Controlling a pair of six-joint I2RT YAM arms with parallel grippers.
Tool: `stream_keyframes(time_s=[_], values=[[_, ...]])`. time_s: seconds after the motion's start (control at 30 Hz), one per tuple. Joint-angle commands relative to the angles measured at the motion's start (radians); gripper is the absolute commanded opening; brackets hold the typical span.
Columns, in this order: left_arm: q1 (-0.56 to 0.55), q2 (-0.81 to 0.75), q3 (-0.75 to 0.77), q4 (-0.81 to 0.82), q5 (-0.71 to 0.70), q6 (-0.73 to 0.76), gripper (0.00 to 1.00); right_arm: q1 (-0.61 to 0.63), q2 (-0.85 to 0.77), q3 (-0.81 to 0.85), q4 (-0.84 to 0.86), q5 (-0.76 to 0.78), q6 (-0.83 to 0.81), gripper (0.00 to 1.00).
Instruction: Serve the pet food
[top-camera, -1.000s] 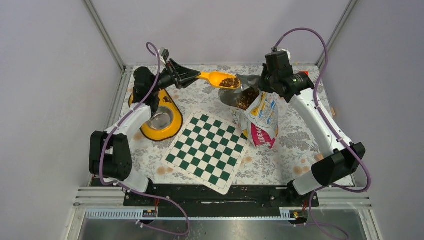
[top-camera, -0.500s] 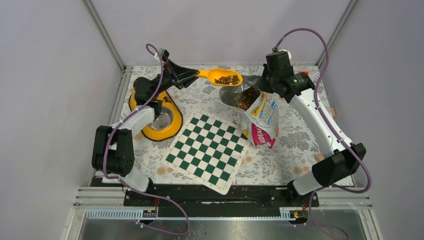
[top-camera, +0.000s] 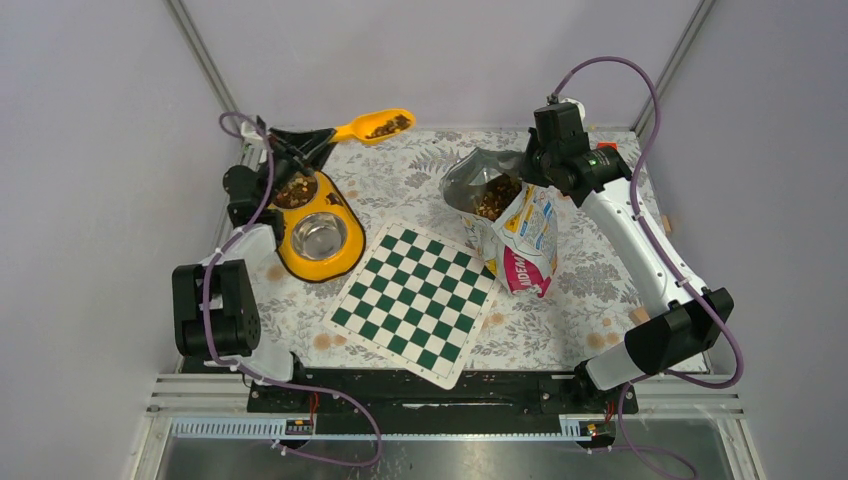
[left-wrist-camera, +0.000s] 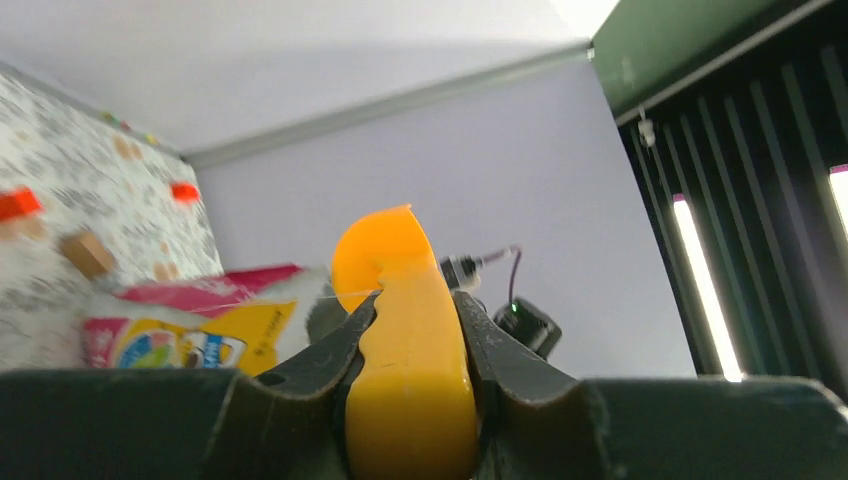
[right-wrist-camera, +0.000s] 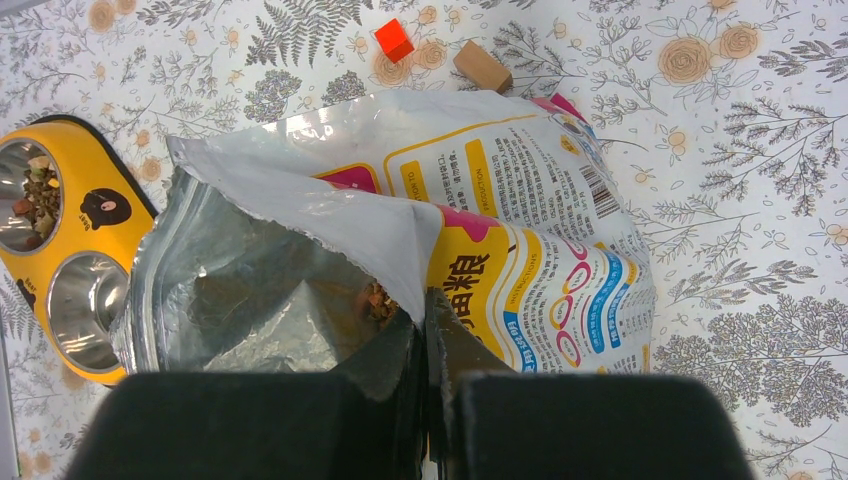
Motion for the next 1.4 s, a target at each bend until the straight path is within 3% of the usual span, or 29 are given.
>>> stream_keyframes(time_s=[0.0, 0.43, 0.77, 1.07, 1.37], values=[[0.102, -0.059, -0.042, 0.092, -0.098, 0.062, 0.00, -0.006, -0.050, 0.016, 0.119, 0.027, 0.016, 0.00], [0.350, -0.038, -0.215, 0.154, -0.183, 0.161, 0.00, -0.008, -0.041, 0.022, 0.119, 0.035, -0.001, 0.00], [0.459, -0.044, -0.298, 0.038, -0.275, 0.232, 0.00, -0.017, -0.040, 0.029, 0.119, 0.042, -0.015, 0.00], [0.478, -0.141, -0.302, -0.336, -0.380, 0.428, 0.00, -0.019, -0.043, 0.021, 0.119, 0.043, -0.016, 0.00], [0.477, -0.180, -0.254, -0.574, -0.471, 0.531, 0.00, -0.021, -0.043, 0.024, 0.119, 0.029, -0.018, 0.00]])
